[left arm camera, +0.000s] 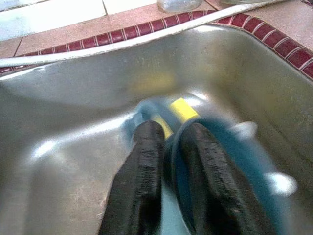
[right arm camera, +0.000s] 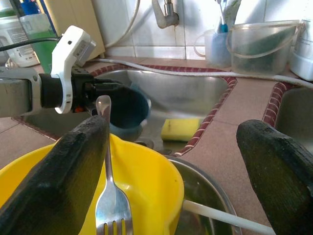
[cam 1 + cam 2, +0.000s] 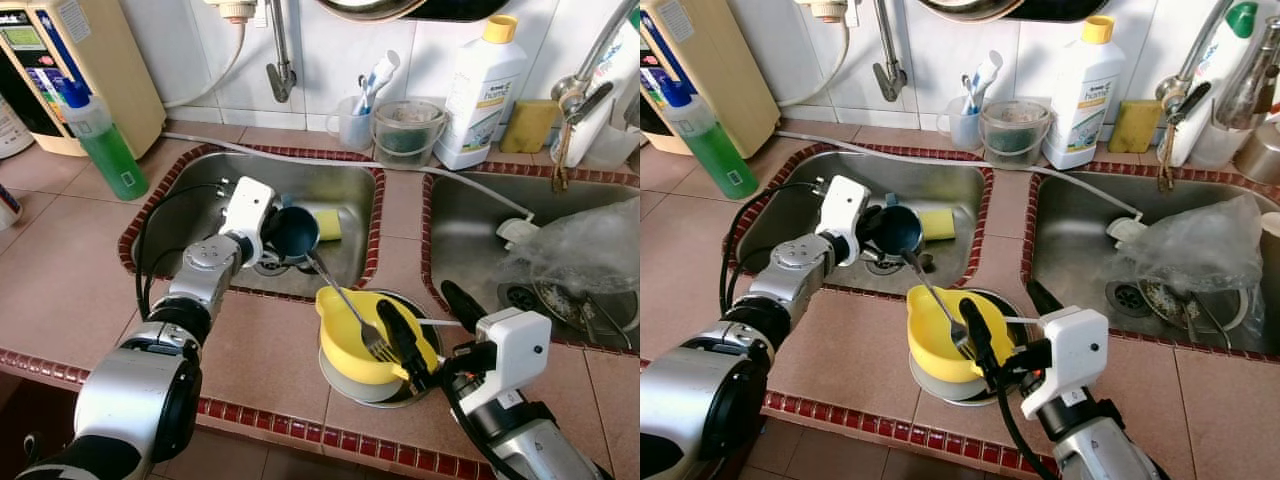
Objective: Kitchen organization
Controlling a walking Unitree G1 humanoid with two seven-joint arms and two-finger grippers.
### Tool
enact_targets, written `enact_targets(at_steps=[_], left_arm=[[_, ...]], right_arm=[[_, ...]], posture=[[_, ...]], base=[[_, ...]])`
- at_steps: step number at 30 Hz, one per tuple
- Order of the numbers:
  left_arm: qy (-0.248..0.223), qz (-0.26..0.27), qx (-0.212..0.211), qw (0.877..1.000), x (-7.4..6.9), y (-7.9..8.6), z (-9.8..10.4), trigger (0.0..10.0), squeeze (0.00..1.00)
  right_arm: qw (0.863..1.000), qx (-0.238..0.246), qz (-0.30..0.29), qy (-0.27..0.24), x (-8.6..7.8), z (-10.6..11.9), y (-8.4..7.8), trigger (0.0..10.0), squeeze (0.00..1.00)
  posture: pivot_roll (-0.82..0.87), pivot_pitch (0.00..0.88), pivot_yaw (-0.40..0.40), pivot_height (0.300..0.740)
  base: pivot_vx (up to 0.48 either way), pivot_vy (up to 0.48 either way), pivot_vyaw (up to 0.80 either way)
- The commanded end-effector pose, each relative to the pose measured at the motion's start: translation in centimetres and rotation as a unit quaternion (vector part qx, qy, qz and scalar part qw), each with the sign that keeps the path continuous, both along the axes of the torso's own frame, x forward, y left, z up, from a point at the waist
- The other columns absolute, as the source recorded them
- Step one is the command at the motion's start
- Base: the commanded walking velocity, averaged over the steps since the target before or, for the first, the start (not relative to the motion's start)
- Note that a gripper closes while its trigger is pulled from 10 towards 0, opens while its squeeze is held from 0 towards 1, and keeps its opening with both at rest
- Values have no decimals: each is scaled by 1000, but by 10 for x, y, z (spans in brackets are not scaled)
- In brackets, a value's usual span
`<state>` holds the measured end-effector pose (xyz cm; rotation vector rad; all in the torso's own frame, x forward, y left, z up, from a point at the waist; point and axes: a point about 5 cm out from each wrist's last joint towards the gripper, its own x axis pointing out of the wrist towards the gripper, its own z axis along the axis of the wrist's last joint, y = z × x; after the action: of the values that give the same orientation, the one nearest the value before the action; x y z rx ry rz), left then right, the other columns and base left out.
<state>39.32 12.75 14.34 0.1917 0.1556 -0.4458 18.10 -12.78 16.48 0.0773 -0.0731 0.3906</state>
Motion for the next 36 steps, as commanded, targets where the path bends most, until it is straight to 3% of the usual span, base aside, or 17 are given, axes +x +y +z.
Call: enact_targets(at_steps=[1, 27, 29, 30, 31, 32, 36], left_arm=[[-9, -1, -2, 1000, 3, 2, 7, 10000, 1000], [-29, 4, -10, 1000, 6, 6, 17, 10000, 1000], [-31, 5, -10, 999, 6, 7, 18, 10000, 816], [-32, 7, -10, 999, 6, 9, 19, 10000, 63], [-32, 7, -11, 999, 6, 9, 19, 10000, 63], [-33, 8, -11, 999, 6, 9, 19, 10000, 0], [-35, 7, -8, 999, 6, 10, 19, 10000, 0]], right_arm=[[1000, 4, 6, 0, -1, 1, 2, 10000, 0], [1000, 2, 19, -19, 16, 3, 2, 10000, 0], [1000, 2, 23, -20, 17, 3, 3, 10000, 0], [999, 2, 26, -20, 18, 3, 4, 10000, 0], [999, 2, 27, -21, 18, 3, 4, 10000, 0], [999, 2, 28, -21, 19, 2, 4, 10000, 0], [999, 2, 31, -22, 21, 3, 5, 10000, 0]], posture=[[-209, 111, 110, 740], [-163, 60, 87, 740], [-160, 58, 85, 740], [-154, 55, 82, 740], [-154, 55, 82, 740], [-151, 55, 81, 740], [-145, 54, 80, 740]], base=[[0, 0, 0], [0, 0, 0], [0, 0, 0], [0, 0, 0], [0, 0, 0], [0, 0, 0], [0, 0, 0]])
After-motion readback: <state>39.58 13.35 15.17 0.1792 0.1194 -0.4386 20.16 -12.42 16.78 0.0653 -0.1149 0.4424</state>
